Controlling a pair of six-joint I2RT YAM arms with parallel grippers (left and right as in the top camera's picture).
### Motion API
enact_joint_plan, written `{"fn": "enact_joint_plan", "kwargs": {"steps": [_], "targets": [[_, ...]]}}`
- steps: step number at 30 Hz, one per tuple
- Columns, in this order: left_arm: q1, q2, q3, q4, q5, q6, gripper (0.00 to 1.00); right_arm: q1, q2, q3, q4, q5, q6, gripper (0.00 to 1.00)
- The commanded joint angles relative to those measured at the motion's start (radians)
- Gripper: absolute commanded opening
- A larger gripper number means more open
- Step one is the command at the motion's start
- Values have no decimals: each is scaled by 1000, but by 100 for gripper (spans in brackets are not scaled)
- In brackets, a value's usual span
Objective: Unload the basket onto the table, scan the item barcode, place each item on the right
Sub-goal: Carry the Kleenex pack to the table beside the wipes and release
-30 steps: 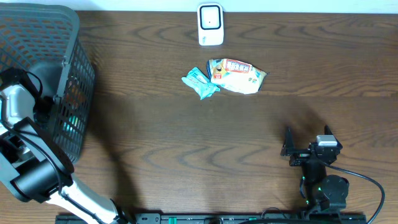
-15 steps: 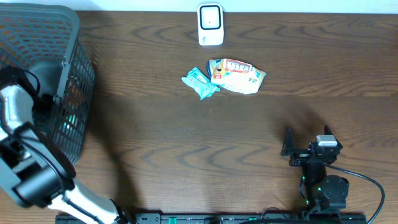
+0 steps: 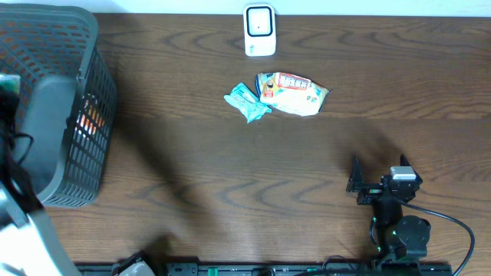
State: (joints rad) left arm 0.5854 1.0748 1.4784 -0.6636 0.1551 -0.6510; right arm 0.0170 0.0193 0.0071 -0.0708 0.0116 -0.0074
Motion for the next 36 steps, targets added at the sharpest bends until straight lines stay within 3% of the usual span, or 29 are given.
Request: {"fn": "enact_joint_plan", "kwargs": {"steps": [1, 5, 11, 17, 25, 30, 32, 36], "targets": [[-122, -34, 3, 20, 76, -27, 7, -2, -2, -2, -4, 1, 14, 99], [-354, -5, 3, 38, 99, -2, 7, -2, -2, -2, -4, 1, 14, 99], [-723, 204, 3, 40, 95, 276, 8, -2, -2, -2, -4, 1, 14, 99], [-846, 447, 3, 40, 6, 303, 8, -2, -2, -2, -4, 1, 14, 99], [-896, 707, 3, 52, -10, 298, 9, -2, -2, -2, -4, 1, 14, 99], [-901, 809, 3, 66, -10, 259, 26, -2, -2, -2, -4, 1, 14, 99], [-901, 830, 3, 67, -10, 246, 46, -2, -2, -2, -4, 1, 14, 99], [-898, 818, 3, 74, -10, 251, 73, -2, -1, -2, -4, 1, 14, 99]]}}
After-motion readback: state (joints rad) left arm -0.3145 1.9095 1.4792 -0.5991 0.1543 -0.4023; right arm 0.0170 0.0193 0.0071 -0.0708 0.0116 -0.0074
